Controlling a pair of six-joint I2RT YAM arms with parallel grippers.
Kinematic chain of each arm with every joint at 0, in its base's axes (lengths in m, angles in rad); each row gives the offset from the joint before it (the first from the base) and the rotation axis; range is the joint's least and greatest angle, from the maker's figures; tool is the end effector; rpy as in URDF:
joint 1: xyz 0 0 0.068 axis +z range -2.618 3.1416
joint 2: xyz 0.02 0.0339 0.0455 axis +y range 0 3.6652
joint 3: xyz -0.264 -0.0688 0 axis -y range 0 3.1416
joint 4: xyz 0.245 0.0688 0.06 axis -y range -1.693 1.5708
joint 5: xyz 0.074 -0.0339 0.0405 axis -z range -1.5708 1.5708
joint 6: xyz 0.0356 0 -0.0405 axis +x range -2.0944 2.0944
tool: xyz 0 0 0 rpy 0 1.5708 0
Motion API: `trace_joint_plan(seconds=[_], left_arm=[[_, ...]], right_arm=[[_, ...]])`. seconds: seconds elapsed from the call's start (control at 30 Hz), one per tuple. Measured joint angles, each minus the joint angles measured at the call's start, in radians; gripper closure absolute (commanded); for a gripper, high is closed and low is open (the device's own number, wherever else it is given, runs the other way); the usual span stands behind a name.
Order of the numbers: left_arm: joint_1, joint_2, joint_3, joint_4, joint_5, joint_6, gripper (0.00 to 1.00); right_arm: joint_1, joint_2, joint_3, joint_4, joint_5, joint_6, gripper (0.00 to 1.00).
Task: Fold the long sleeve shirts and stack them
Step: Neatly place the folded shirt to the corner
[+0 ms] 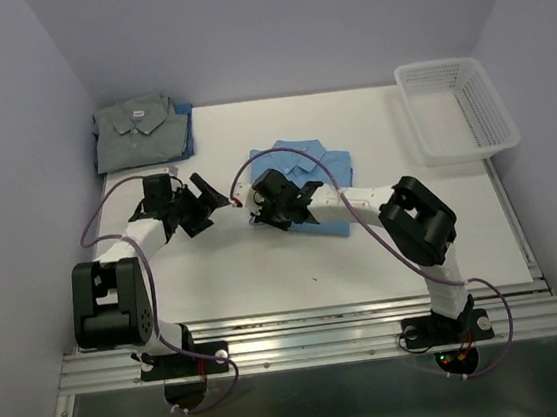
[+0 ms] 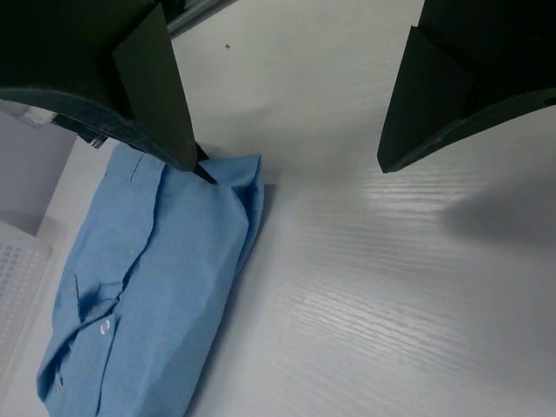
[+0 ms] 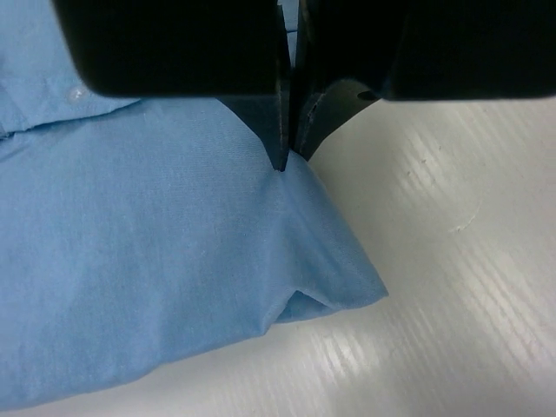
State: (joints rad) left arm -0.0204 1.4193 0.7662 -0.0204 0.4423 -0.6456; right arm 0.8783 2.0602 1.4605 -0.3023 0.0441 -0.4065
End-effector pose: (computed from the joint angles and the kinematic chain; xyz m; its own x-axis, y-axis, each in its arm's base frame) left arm 0.2938 -0.0212 0.2070 -0.7104 -0.5294 -0.4637 -0.0933 0.7239 -0.6835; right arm 0.2873 0.3439 0.1718 -0.1630 -0.8152 -0.5558 -0.8883 0.3664 -0.2769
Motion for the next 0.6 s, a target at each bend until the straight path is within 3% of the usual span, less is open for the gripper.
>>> trace_joint_plan(seconds=[0.3, 0.6], left_arm=[[-0.121, 0.165, -0.022, 0.259, 0.19, -0.081, 0.01], [-0.159, 0.204, -0.022, 0.357, 0.229, -0.127, 0.01]], right_arm=[[0.0, -0.175, -0.121, 0.04, -0.128, 0.002, 0.99], [0.0, -0.194, -0.136, 0.062, -0.177, 0.01, 0.99]])
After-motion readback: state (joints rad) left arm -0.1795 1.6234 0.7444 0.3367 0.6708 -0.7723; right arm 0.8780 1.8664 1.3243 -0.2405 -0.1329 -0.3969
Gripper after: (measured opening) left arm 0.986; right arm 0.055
